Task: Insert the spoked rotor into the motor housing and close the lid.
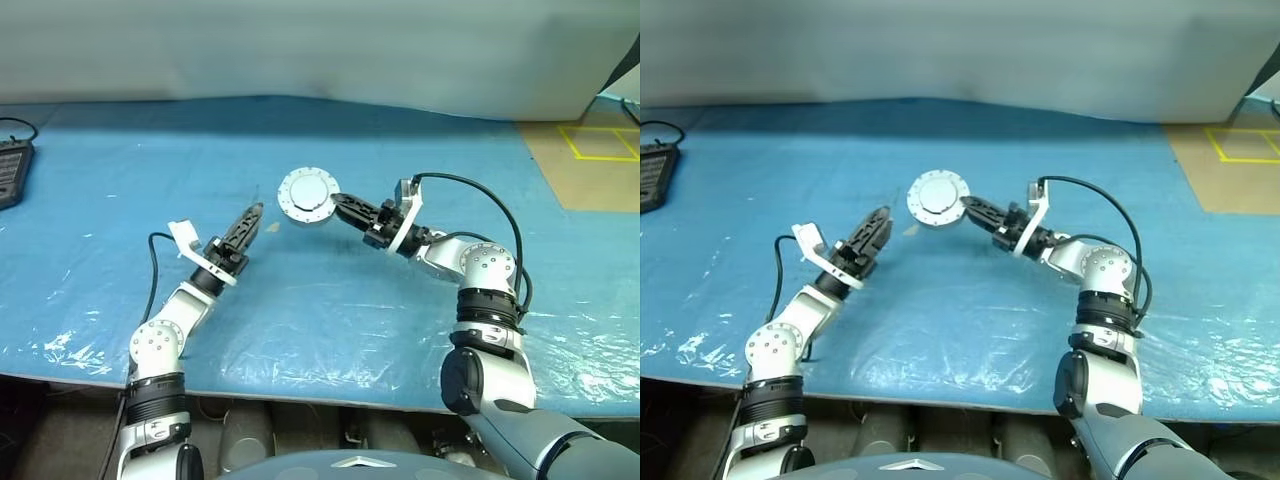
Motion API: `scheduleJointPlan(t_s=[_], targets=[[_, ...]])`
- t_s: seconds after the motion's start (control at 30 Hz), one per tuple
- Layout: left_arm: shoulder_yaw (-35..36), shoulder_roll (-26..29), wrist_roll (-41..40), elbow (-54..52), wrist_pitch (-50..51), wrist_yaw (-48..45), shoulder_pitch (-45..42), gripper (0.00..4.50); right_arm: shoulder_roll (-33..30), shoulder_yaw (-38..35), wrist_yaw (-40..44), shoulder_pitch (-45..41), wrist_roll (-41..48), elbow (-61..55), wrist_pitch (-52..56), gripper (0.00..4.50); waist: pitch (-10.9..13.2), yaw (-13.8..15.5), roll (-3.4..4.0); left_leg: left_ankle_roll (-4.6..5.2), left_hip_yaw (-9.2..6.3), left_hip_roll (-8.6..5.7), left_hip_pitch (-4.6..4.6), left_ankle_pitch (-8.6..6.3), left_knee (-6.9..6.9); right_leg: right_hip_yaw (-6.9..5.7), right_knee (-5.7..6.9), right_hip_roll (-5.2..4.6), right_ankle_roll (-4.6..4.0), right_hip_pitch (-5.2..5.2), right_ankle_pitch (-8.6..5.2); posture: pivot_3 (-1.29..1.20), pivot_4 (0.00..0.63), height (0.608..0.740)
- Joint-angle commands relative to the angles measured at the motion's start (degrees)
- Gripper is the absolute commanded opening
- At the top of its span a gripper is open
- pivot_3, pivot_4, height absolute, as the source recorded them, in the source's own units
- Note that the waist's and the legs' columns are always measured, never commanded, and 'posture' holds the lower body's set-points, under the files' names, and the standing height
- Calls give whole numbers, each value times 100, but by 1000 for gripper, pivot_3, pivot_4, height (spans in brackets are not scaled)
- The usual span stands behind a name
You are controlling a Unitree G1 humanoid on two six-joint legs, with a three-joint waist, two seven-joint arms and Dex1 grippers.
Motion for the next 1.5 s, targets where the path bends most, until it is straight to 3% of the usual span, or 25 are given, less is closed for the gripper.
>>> scheduleJointPlan(t_s=[0.03,0.4,0.63,0.73,0.87,1.07,1.33,1.5], targets=[[-31,-52,-300,-227,191,80,-94,4448,63,-96,48,-185,462,-389,26,1123,0,0,0,0,0,0,0,0,0,0,0,0,0,0,0,0,150,740],[-130,-255,-403,-26,316,55,-344,4448,86,439,95,109,441,-877,337,1123,0,6,-1,-1,-4,-1,-2,0,1,-2,-1,0,5,1,2,0,150,740],[-432,-340,46,52,168,-207,-408,4448,107,745,116,314,442,-1146,329,1123,1,4,-1,-1,-10,-2,-1,0,2,-5,-1,-1,8,5,4,0,150,740],[-402,-341,90,70,130,-273,-348,3867,95,706,82,280,422,-1093,247,1123,1,-3,-1,-1,-12,-3,1,0,8,-5,-1,-2,12,10,7,0,150,740],[-333,-365,66,52,87,-324,-285,2593,64,585,-46,150,312,-826,81,1123,1,-9,-1,-1,-13,-3,2,0,12,-5,0,-2,12,13,7,0,150,740],[-296,-390,220,178,-28,-161,-335,2569,30,661,-67,20,119,-571,-146,1123,1,-12,-1,-1,-15,-3,3,0,16,-5,2,-2,12,16,7,0,150,740],[-234,-456,550,401,-323,-89,-454,2569,-84,1056,130,44,-565,-533,-1195,3762,1,-24,-1,-1,-17,-2,3,0,20,-7,2,-1,14,20,8,0,150,740],[159,-545,1153,1105,-1418,372,-1050,2569,-117,920,118,-8,-827,-291,-1936,3762,1,-23,-2,0,-19,-3,4,0,29,-7,5,-3,16,24,12,0,150,740]])
